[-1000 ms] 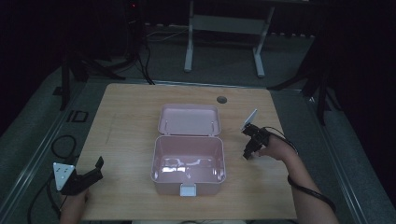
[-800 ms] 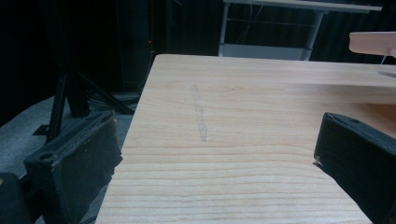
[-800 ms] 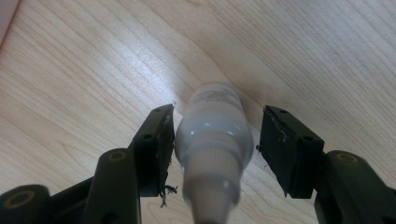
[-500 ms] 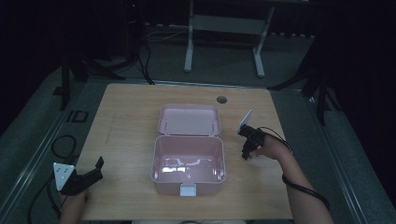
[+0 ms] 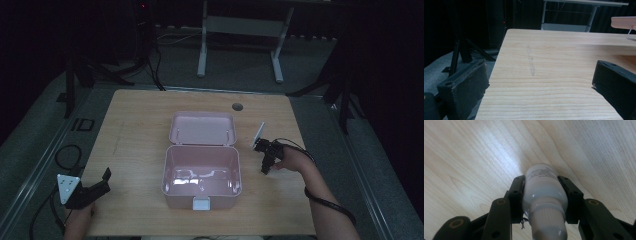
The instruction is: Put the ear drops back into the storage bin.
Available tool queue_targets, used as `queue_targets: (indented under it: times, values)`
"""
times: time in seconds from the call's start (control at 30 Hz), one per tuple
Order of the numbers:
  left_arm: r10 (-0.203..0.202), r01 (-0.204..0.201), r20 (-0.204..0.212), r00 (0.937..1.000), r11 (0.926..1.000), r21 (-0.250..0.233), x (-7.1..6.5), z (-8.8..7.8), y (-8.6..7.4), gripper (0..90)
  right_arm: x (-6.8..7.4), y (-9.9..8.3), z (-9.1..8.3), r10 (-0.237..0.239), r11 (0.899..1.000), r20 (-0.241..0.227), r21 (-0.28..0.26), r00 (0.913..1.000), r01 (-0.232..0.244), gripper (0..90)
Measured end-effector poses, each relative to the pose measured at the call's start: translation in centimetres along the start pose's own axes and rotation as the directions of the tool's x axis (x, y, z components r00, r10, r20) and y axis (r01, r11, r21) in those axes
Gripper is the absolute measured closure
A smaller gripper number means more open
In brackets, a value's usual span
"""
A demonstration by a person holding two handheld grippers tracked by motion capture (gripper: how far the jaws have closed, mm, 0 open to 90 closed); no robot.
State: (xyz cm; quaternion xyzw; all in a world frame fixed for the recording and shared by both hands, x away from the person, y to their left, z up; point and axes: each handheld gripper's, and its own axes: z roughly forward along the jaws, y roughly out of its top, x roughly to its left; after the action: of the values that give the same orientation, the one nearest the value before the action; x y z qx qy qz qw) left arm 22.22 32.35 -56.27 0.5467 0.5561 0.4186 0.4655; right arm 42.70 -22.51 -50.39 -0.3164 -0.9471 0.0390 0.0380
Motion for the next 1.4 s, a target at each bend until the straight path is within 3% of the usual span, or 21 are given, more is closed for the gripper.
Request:
queue_targets:
  times: [0.2, 0.37, 0.53, 0.6, 1.0, 1.2, 1.33, 1.37, 1.4]
  values:
    - [-0.001, 0.001, -0.001, 1.0000, 1.0000, 0.001, 0.0, 0.0, 0.0, 0.5, 0.6, -0.7, -0.1, -0.083, 0.996, 0.014, -0.006, 0.9964, 0.083, 59.6]
    - [0.000, 0.000, -0.001, 1.0000, 1.0000, 0.003, 0.0, 0.0, 0.0, 0.5, 1.5, -1.6, -0.4, -0.189, 0.981, 0.016, -0.032, 0.9818, 0.190, 59.6]
    - [0.000, 0.000, -0.001, 1.0000, 1.0000, 0.002, 0.0, 0.0, 0.0, 0.5, 2.8, -2.3, -0.1, -0.324, 0.946, 0.017, -0.011, 0.9460, 0.324, 59.7]
    - [-0.001, 0.001, -0.001, 1.0000, 1.0000, 0.001, 0.0, 0.0, 0.0, 0.5, 3.4, -2.6, 0.0, -0.375, 0.927, 0.026, 0.002, 0.9265, 0.376, 59.7]
    - [0.001, -0.001, -0.001, 1.0000, 1.0000, 0.001, 0.0, 0.0, 0.0, 0.5, 4.9, -3.7, -0.3, -0.526, 0.850, 0.078, 0.032, 0.8467, 0.526, 59.7]
    - [0.001, -0.001, -0.002, 1.0000, 1.0000, 0.002, 0.0, 0.0, 0.0, 0.5, 5.8, -4.0, -0.5, -0.573, 0.820, 0.099, 0.066, 0.8139, 0.569, 59.7]
    - [0.001, -0.001, -0.003, 1.0000, 1.0000, 0.001, 0.0, 0.0, 0.0, 0.5, 6.2, -4.1, -0.8, -0.591, 0.807, 0.109, 0.064, 0.7996, 0.587, 59.7]
    - [0.001, -0.001, -0.003, 1.0000, 1.0000, 0.002, 0.0, 0.0, 0.0, 0.5, 6.4, -4.2, -0.8, -0.590, 0.807, 0.106, 0.065, 0.8005, 0.586, 59.7]
    - [0.001, -0.001, -0.003, 1.0000, 1.0000, 0.002, 0.0, 0.0, 0.0, 0.5, 6.5, -4.1, -0.8, -0.597, 0.802, 0.111, 0.069, 0.7945, 0.593, 59.7]
